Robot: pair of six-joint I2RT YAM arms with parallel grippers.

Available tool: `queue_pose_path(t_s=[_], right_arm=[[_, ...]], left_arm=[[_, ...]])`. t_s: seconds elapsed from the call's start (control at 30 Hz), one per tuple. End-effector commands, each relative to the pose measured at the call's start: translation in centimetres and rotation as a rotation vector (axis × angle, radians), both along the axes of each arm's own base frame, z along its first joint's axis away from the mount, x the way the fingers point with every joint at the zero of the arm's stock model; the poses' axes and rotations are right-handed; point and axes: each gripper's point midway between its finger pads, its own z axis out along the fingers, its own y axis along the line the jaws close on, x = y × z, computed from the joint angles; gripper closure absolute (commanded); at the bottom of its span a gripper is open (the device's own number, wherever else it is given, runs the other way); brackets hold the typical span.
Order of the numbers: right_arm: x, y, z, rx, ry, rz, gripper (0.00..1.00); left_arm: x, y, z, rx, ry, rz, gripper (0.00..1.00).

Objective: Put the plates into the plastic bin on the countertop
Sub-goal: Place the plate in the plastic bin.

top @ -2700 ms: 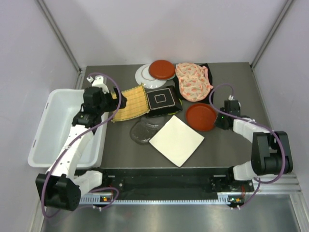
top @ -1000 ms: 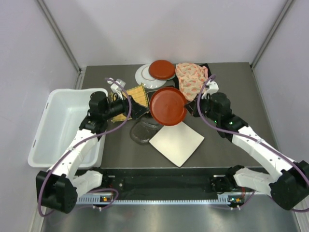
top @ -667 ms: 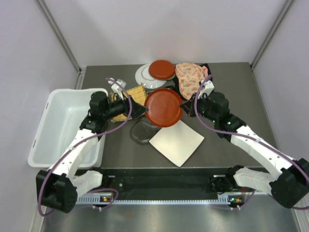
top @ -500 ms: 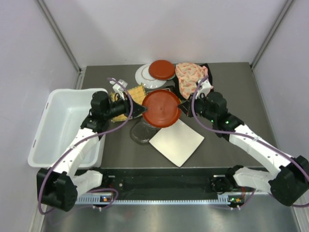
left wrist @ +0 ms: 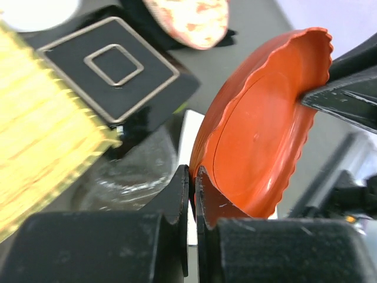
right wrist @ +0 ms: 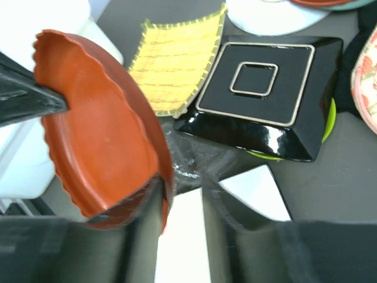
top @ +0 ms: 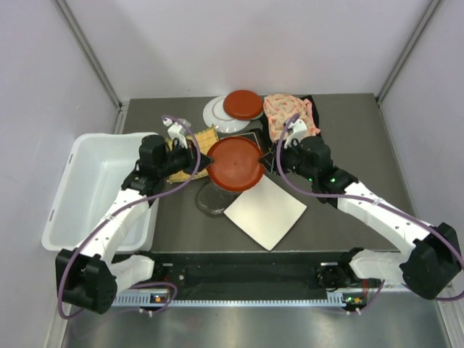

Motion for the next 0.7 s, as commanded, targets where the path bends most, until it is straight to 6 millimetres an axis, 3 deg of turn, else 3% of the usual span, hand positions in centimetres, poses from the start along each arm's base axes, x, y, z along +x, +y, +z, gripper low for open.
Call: queue_pose_path(t_s=[0.0,0.17,0.2,0.27,0.37,0.4,0.6,0.67], right_arm=[[1.3,0.3,2.8,0.026,-0.065,-0.041,0.62],[1.4,-0.4,1.8,-0.007,-0.039,-0.077,0.46],[1.6,-0.8,1.6,-0.018,-0.038,-0.103,0.45],[1.8,-1.7,1.3,-0.041,-0.030,-0.148,0.42],[1.9,-3.1,0.9,-0.072,-0.021,-0.207,0.38],[1.8,-3.4,0.7,-0.083,-0.016,-0.220,0.37],[1.7,-5.3,1.3,-0.085,-0.039,-0.280,0.33],[1.7,-5.9,1.0,-0.084,-0.036,-0.292,0.33]], left_arm=[[1.3,3.1,2.7,0.120,-0.119,0.150,1.00],[2.2,7.7,4.5,0.227,-0.208,0.343,1.00],[2.8,9.9,4.7,0.253,-0.212,0.435,1.00],[2.9,12.4,5.2,0.259,-0.216,0.530,1.00],[3.2,19.2,5.8,0.243,-0.190,0.779,1.00],[3.2,20.4,5.8,0.228,-0.178,0.831,1.00],[1.4,29.2,6.5,0.303,-0.152,1.184,1.00],[0.4,30.9,7.4,0.321,-0.172,1.266,1.00]])
